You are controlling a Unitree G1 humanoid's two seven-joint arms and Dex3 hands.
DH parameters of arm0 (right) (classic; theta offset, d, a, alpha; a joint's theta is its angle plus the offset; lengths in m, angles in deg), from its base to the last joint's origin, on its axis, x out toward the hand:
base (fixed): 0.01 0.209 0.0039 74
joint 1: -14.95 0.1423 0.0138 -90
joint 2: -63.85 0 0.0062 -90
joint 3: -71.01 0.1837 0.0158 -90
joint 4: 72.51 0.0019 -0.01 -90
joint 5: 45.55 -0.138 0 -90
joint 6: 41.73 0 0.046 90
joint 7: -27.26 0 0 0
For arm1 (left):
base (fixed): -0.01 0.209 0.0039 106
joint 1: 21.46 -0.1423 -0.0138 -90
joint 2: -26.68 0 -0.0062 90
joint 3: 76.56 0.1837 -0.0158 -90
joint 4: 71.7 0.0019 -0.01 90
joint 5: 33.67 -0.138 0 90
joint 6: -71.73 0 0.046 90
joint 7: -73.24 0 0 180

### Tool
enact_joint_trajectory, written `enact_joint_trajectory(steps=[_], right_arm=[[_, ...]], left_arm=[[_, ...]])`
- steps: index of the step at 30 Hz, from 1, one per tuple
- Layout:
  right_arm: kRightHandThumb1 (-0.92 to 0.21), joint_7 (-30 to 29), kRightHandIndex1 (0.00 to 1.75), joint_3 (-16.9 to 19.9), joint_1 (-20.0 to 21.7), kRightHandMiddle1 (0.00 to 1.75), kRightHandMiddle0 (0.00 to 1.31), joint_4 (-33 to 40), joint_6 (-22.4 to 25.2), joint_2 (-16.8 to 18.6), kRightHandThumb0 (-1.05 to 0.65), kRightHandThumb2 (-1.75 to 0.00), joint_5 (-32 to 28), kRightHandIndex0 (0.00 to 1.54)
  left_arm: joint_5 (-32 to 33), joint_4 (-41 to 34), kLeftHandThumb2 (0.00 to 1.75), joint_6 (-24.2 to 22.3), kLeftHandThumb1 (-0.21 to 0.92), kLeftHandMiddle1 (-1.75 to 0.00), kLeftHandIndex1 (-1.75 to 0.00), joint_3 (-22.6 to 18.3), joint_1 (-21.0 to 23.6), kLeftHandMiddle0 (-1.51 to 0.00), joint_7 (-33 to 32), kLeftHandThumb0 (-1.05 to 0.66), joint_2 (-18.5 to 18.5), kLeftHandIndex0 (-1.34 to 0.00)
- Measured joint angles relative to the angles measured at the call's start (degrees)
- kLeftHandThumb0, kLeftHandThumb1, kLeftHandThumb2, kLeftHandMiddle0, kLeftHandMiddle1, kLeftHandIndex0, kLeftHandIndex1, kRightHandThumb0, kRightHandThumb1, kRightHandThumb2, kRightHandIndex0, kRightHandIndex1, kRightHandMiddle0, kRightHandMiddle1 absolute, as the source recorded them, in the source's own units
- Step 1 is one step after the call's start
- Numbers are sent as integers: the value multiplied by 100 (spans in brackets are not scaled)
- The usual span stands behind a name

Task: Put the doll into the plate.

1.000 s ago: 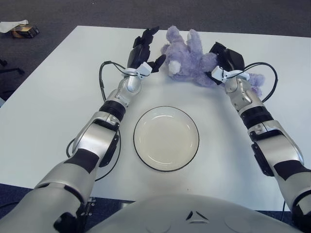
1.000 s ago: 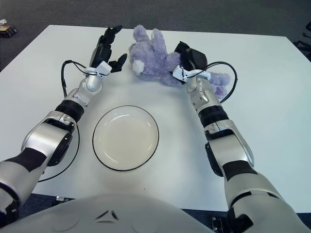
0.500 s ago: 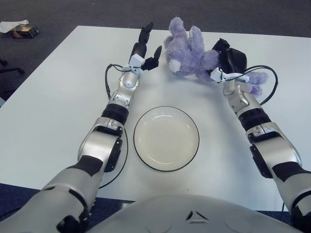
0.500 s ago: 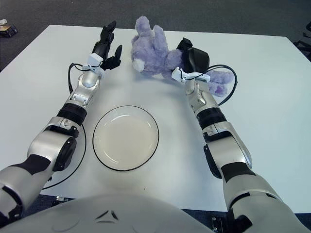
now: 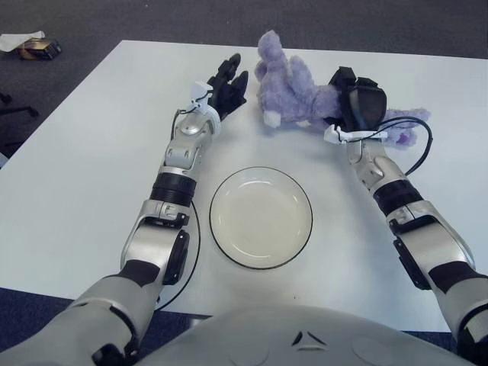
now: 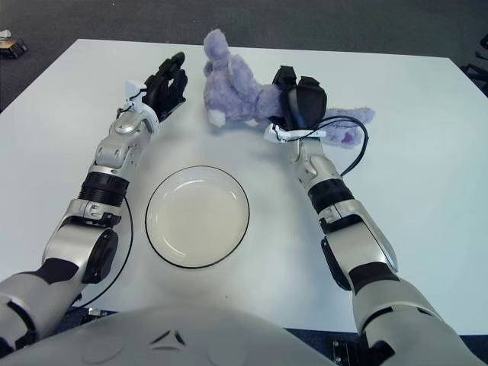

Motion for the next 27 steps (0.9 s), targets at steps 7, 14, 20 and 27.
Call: enact_joint_trajectory(steps=[7,14,20,27], right_arm=[[-10,-670,174,-245,3,175,66,-266,-48,-65,0,-157,377,65],[-6,-1846,125,-608,184,175,68,-838,-452,-297,0,-146,901,95],[-6,-2984,138,-934,535,175,67,-1374,-688,-429,0,-150,1301,89],[-6,-4182,151,-1363,882,175,59,-1876,-774,-513,0,-154,1726,89]], left_arm=[[841,-46,41,-1752,90,0,-1,-430,128,0,29,-89,-16,0],[1246,158,40,-3182,88,0,0,-662,583,0,144,-92,-125,0],[1281,443,39,-3621,86,0,0,-668,978,0,314,-92,-251,0],[1273,702,39,-3853,86,0,0,-682,1120,0,373,-90,-265,0]])
